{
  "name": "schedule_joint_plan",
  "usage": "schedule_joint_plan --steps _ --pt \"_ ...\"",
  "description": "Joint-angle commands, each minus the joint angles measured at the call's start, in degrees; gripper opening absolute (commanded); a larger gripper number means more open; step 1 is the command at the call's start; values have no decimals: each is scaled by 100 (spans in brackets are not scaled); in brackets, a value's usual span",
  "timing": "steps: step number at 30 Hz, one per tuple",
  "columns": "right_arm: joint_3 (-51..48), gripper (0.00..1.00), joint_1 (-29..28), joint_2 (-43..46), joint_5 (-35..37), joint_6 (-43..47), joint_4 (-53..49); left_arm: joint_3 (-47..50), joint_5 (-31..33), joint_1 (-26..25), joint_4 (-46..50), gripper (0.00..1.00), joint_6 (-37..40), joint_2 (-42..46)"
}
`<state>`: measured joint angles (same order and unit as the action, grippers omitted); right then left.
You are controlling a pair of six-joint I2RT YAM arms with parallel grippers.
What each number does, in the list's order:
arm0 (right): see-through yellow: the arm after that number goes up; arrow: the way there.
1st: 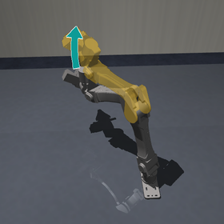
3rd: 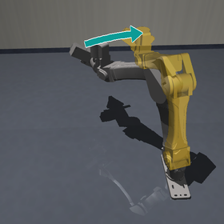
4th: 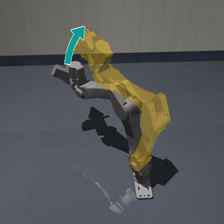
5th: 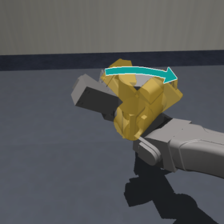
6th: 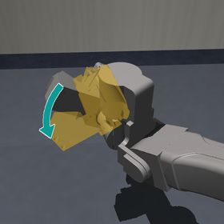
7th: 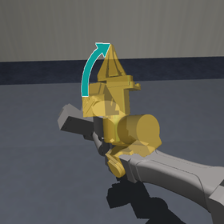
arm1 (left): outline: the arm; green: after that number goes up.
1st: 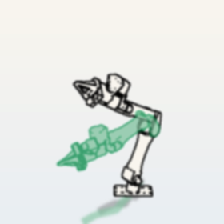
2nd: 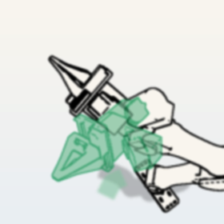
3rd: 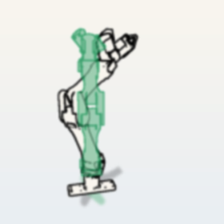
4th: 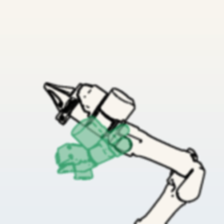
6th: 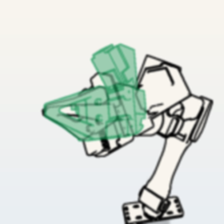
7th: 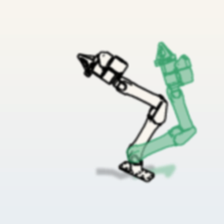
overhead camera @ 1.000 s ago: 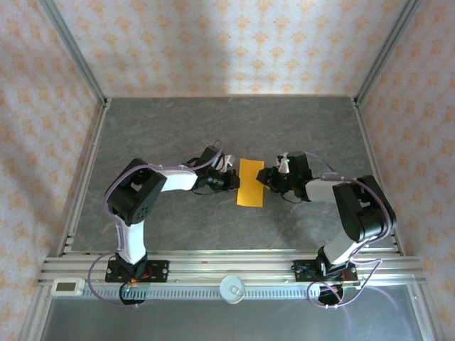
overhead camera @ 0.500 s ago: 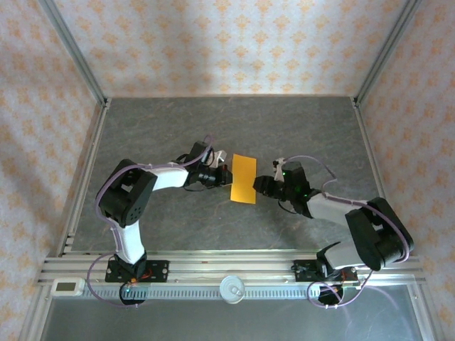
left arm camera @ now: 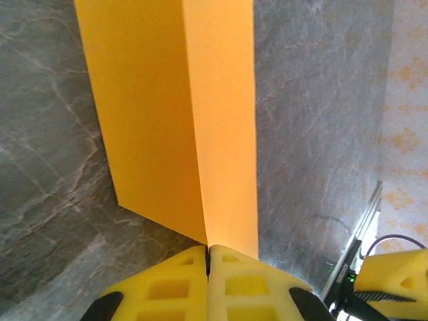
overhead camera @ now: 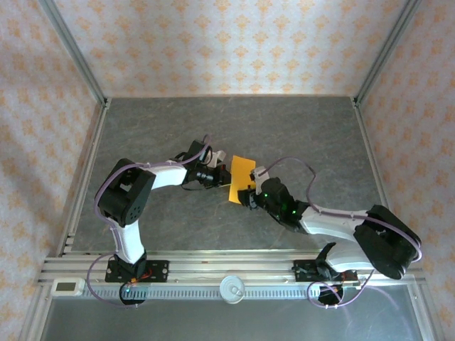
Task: Fold a paper plane with a square sheet of paper (pick it up from the middle)
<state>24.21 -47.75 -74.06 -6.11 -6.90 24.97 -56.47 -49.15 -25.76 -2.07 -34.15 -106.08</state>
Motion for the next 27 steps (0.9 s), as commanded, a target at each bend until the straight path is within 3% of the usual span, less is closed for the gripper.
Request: schedule_joint_plan --steps 1,12,17,27 --pt "-109 48 -346 54 834 950 282 -284 -162 55 256 2 -84 79" --pt "169 51 -1179 -622 1678 1785 216 -148 -271 65 -233 2 -514 100" --pt "309 51 -1280 -949 2211 1943 184 -144 -257 64 -215 2 -514 113" --pt "556 51 -1428 -1495 2574 2263 210 -149 -236 70 -242 2 -549 86"
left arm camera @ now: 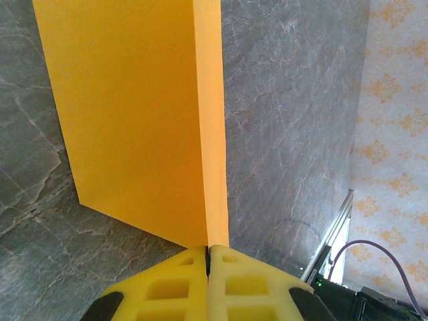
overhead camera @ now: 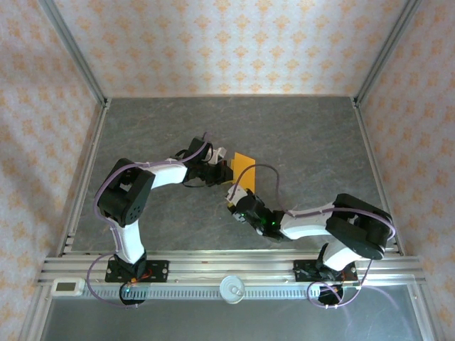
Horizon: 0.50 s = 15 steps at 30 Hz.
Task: Fold a paper plane with a square sheet of paper (pick it up from the middle)
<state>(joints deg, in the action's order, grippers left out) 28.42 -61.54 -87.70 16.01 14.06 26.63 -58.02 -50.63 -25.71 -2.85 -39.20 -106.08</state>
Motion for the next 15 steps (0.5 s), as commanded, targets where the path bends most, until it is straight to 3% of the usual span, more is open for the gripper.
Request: schedule_joint_plan --steps 1,10,15 --pt "156 51 -55 -171 390 176 43 10 -87 59 -159 2 -44 87" --pt "95 47 -61 -255 867 250 303 20 -56 67 -141 2 -27 70" --pt "-40 42 -68 -61 778 351 435 -8 -26 66 -97 2 8 34"
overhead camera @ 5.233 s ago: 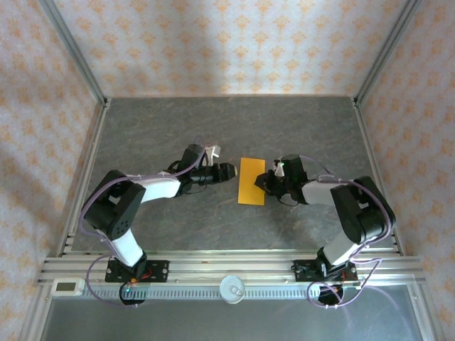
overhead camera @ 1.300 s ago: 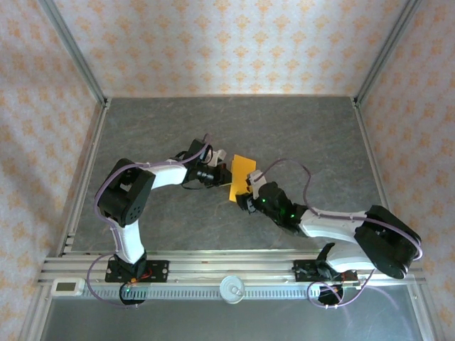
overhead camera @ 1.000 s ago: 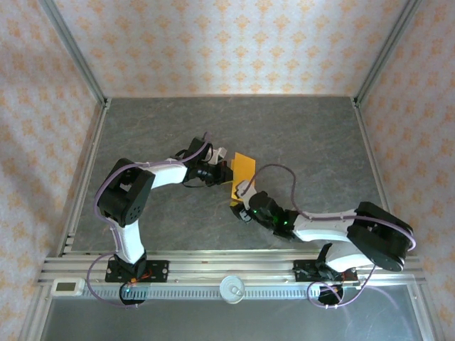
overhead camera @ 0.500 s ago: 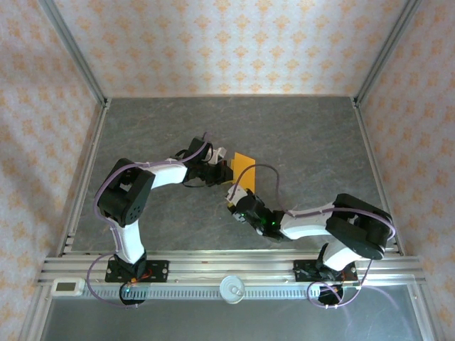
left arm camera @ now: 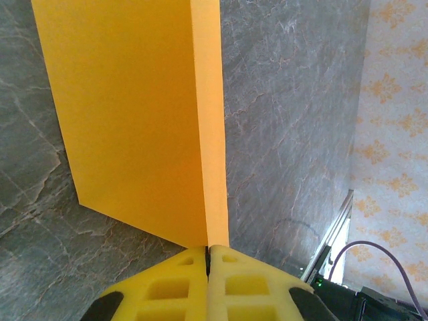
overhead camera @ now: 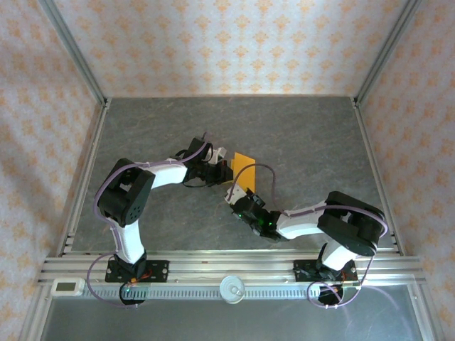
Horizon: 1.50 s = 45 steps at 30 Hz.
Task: Fold a paper plane with a square sheet of paper (pick it up from the middle)
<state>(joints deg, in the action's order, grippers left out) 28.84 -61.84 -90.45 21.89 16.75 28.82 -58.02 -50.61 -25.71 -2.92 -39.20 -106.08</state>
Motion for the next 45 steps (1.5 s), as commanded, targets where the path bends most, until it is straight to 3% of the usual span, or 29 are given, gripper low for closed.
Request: schedule_joint_plan --steps 1,23,45 --pt "-105 41 -37 246 155 66 221 -8 -24 65 -78 2 9 28" --pt "-107 21 -38 326 111 -58 289 -42 34 60 -16 2 35 0" --pt "-89 19 -40 236 -17 -58 339 -55 33 65 11 2 62 -28"
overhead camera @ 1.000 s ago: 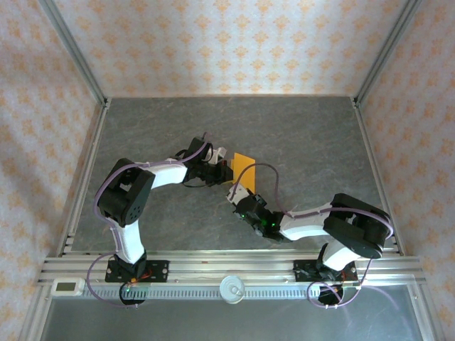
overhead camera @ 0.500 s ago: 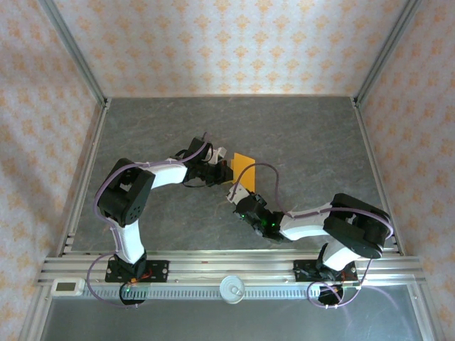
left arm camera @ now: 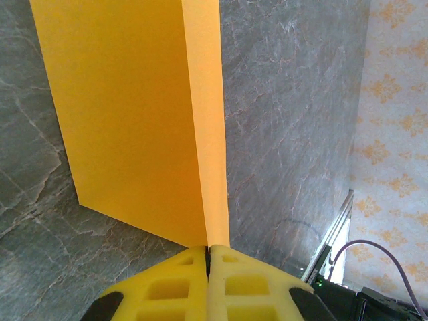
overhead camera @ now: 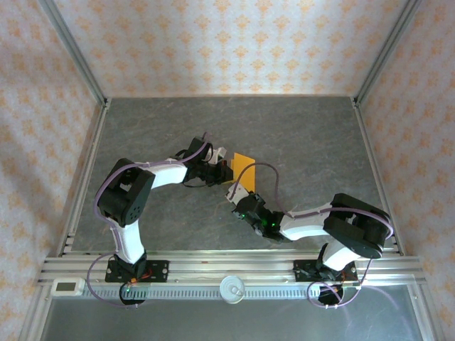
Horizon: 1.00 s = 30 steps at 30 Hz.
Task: Fold a paper plane with a square sheet of paper (pick it up from the middle)
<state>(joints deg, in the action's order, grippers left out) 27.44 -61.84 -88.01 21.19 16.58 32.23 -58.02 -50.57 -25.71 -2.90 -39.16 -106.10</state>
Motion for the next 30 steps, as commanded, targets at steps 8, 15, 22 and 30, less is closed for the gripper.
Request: schedule_joint_plan --steps 8,15,22,30 --pt "86 23 -34 -78 174 -30 -118 -73 15 62 18 1 57 -17" --pt "203 21 -34 -113 199 12 -283 -45 29 60 14 1 56 -5" --pt "166 17 -38 -63 190 65 -236 -41 29 66 37 1 66 19" --pt "156 18 -34 -63 225 55 -279 -53 27 59 35 1 48 32"
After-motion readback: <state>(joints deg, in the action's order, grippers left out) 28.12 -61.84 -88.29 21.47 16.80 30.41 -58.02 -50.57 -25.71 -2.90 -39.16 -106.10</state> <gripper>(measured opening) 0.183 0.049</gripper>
